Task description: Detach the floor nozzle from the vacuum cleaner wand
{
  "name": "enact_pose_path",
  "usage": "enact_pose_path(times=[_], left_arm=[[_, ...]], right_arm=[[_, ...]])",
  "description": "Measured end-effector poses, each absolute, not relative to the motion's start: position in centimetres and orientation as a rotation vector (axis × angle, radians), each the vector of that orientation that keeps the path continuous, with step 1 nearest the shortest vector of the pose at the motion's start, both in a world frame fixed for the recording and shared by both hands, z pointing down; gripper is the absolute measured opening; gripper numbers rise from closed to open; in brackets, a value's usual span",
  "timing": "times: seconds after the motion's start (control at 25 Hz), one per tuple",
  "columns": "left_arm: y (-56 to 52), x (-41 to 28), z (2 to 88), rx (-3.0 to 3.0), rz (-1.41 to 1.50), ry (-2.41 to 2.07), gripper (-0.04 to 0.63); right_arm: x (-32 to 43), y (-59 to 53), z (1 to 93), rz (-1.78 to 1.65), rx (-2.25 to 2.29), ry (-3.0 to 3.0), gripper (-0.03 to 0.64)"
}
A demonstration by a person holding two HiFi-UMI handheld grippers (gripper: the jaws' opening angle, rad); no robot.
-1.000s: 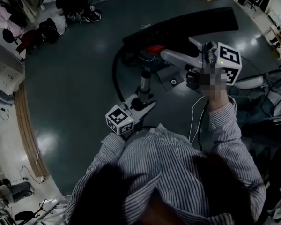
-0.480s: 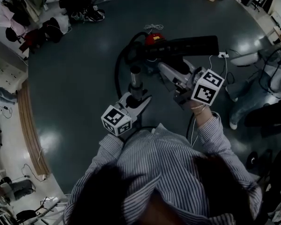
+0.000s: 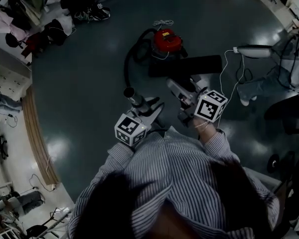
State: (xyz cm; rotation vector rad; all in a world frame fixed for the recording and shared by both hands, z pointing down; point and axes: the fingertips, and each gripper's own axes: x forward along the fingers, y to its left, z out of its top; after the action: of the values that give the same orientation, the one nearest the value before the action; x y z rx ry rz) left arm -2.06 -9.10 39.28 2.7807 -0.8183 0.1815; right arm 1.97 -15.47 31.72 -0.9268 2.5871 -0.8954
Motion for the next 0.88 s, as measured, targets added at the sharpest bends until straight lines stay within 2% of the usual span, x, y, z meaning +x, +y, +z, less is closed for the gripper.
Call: enact_pose_path(times=[0.88], left_arm=[[-9.2, 0.6, 37.4, 2.880, 0.130, -0.746, 0.100]], right_arm=[[2.0, -13.6, 31.4, -0.884, -0.904, 2.673, 0.146]])
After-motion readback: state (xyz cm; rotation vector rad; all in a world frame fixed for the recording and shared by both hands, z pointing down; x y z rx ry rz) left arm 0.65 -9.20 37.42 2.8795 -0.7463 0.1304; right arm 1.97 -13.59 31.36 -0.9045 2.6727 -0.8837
